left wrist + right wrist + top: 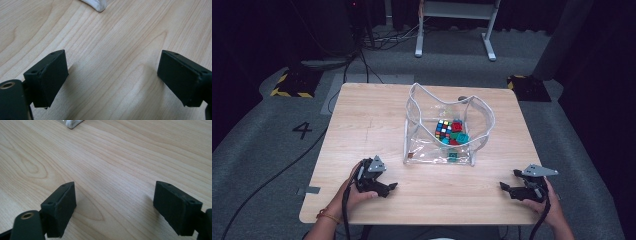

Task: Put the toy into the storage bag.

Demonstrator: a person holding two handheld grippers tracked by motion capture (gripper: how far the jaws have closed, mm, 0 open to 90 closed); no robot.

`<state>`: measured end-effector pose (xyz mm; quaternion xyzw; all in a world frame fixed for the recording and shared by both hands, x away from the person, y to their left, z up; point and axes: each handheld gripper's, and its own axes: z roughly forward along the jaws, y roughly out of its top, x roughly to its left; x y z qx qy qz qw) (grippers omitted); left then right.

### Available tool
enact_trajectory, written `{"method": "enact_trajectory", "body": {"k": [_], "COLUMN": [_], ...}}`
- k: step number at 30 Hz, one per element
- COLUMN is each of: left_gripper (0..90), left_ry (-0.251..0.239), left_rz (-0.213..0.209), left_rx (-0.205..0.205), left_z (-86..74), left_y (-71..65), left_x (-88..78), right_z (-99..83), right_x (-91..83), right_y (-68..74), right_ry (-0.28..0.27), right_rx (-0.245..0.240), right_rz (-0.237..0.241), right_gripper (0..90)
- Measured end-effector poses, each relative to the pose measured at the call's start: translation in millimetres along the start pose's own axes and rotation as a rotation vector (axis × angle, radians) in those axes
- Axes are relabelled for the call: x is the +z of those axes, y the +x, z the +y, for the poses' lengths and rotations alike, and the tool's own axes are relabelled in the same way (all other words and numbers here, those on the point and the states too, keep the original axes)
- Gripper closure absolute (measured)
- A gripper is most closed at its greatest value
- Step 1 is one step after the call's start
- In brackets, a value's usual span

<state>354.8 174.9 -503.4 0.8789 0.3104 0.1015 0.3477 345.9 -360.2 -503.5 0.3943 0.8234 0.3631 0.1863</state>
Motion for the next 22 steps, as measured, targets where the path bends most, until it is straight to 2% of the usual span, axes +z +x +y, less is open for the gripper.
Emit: {"method": "enact_trajectory", "body": {"k": [22], "left_gripper": [9.4], "left_ry": [0.001], "left_rz": [0.002], "left_rx": [0.006], "left_z": [0.4], "left_y": [0.6], "left_x": [0.0], "right_z": [0.8], "right_x": [0.1], "right_y": [0.1], "right_ry": [0.003], "right_rx": [0.013], "right_rz": [0.007], "right_gripper": [17.4]}}
